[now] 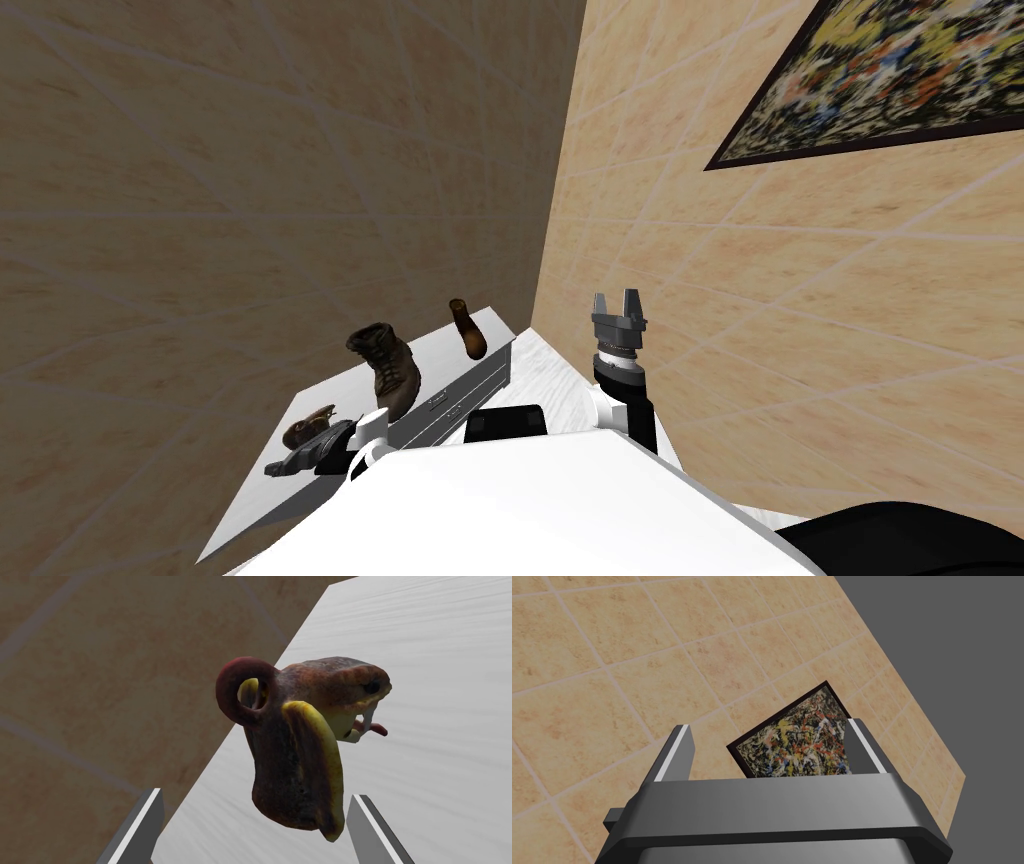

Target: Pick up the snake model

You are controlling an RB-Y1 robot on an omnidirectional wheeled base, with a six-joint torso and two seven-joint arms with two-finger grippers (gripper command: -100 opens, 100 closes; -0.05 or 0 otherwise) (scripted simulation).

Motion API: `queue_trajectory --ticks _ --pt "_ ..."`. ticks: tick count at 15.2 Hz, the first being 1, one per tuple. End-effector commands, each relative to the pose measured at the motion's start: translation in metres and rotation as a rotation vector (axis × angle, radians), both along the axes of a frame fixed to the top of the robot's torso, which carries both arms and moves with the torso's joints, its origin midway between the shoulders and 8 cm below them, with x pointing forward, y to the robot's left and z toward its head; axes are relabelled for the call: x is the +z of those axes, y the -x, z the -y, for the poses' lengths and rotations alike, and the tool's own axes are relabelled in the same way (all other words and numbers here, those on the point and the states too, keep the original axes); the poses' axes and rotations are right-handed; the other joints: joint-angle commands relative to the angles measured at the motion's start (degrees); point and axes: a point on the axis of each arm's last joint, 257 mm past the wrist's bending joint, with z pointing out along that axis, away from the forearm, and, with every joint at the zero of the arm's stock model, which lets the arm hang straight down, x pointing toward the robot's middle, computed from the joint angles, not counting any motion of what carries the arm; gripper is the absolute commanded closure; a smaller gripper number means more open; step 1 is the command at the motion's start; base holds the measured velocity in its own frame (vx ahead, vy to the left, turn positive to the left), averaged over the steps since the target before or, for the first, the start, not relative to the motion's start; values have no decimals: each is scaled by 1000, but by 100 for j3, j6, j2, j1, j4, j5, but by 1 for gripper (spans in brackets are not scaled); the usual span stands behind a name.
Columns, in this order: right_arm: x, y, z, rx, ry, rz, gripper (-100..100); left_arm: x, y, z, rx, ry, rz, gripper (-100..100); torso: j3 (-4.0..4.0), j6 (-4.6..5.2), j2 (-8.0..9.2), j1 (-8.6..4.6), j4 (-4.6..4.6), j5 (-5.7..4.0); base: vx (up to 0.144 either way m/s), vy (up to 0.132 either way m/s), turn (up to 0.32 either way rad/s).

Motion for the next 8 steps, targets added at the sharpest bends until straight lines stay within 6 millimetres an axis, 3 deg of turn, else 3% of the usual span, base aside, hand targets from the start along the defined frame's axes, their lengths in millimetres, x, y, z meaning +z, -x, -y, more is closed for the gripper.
queue_trajectory --ticks 1,8 --pt "0 0 0 0 0 0 0 0 1 0 1 0 0 -100 0 0 0 0 0 0 -7 9 -26" --pt "0 0 0 0 0 0 0 0 1 0 1 0 0 -100 -6 -2 -11 -11 -3 -3 2 -4 10"
